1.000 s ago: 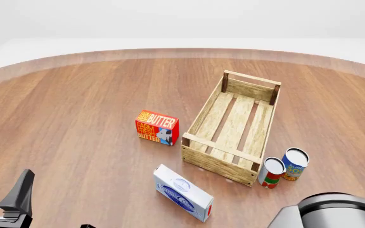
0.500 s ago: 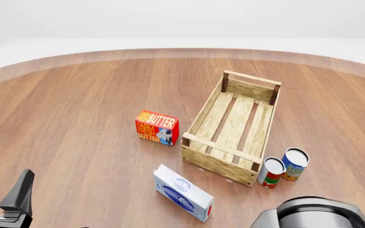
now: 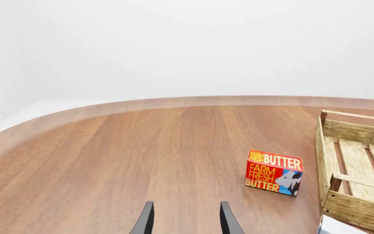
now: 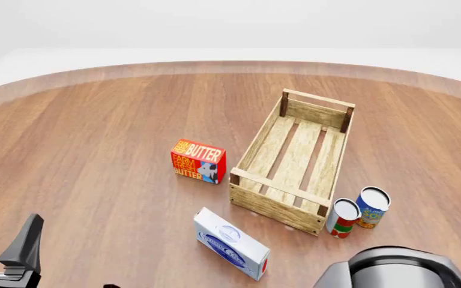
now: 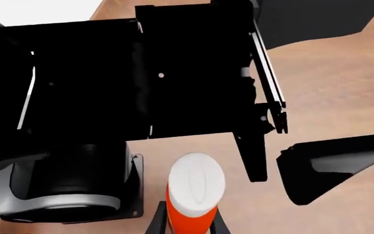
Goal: Pick up the ketchup, and put it in the wooden tray.
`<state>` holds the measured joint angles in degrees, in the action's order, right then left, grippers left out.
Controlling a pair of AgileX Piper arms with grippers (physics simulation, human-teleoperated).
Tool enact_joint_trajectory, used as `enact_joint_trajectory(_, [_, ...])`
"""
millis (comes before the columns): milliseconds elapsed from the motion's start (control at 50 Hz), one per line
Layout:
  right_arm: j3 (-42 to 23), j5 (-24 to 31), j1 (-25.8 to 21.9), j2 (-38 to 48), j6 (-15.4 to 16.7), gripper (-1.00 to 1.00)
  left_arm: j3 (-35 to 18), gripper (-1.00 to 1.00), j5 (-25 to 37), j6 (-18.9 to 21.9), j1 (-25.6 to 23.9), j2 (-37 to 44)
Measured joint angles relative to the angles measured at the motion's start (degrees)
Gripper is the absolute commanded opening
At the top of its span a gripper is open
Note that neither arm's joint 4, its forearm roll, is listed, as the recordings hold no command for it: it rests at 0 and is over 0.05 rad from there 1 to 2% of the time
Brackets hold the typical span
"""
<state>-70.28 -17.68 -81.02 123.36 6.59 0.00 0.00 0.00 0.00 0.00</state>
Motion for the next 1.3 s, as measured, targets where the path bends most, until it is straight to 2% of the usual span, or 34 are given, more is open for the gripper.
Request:
enact_joint_trajectory(280, [2.65,-0.42,1.51,-2.53,0.63,-1.0,0.0,1.0,0.0,0.0,0.0,0.0])
enact_joint_trajectory(840, [7.96,-1.37,6.39,-6.53,-0.72,-1.0,0.0,1.0,0.0,0.0,0.0,0.0])
enact_joint_trajectory(1300, [9.5,4.7,10.58,-13.32,0.36,-1.0,0.0,1.0,0.0,0.0,0.0,0.0])
